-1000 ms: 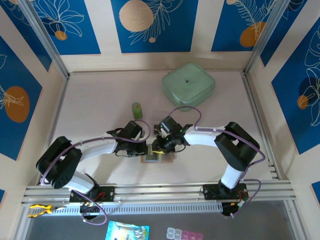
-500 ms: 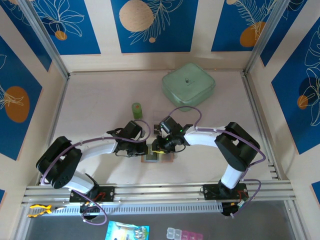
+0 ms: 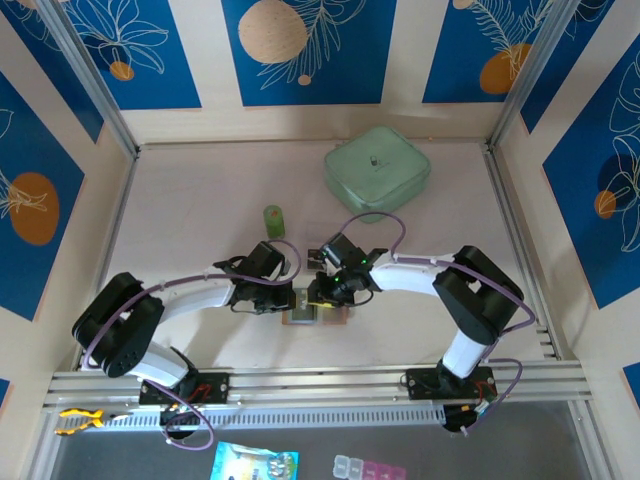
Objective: Take the credit cards out of the card holder
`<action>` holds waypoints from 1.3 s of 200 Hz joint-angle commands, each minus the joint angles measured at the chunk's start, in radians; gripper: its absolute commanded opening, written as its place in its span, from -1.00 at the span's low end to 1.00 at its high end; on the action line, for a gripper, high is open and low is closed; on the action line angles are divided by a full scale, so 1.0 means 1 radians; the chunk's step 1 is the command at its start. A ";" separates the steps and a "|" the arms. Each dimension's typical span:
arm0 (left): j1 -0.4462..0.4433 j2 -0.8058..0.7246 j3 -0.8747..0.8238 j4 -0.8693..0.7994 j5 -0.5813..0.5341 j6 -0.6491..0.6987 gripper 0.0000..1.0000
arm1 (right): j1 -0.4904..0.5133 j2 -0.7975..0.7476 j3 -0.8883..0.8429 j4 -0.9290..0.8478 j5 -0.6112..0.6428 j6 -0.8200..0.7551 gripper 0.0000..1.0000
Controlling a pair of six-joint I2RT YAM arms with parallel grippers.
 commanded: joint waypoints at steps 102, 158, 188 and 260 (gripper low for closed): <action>0.008 0.003 -0.020 -0.008 0.000 0.002 -0.88 | -0.025 -0.005 -0.075 0.130 -0.116 0.042 -0.61; 0.007 0.001 -0.019 -0.008 0.000 0.002 -0.87 | -0.026 0.006 -0.070 0.130 -0.119 0.042 -0.59; 0.008 0.000 -0.019 -0.007 0.001 0.002 -0.87 | -0.026 0.028 -0.064 0.128 -0.126 0.041 -0.51; 0.007 0.001 -0.025 0.002 0.005 0.001 -0.87 | -0.024 0.048 -0.069 0.179 -0.163 0.064 -0.49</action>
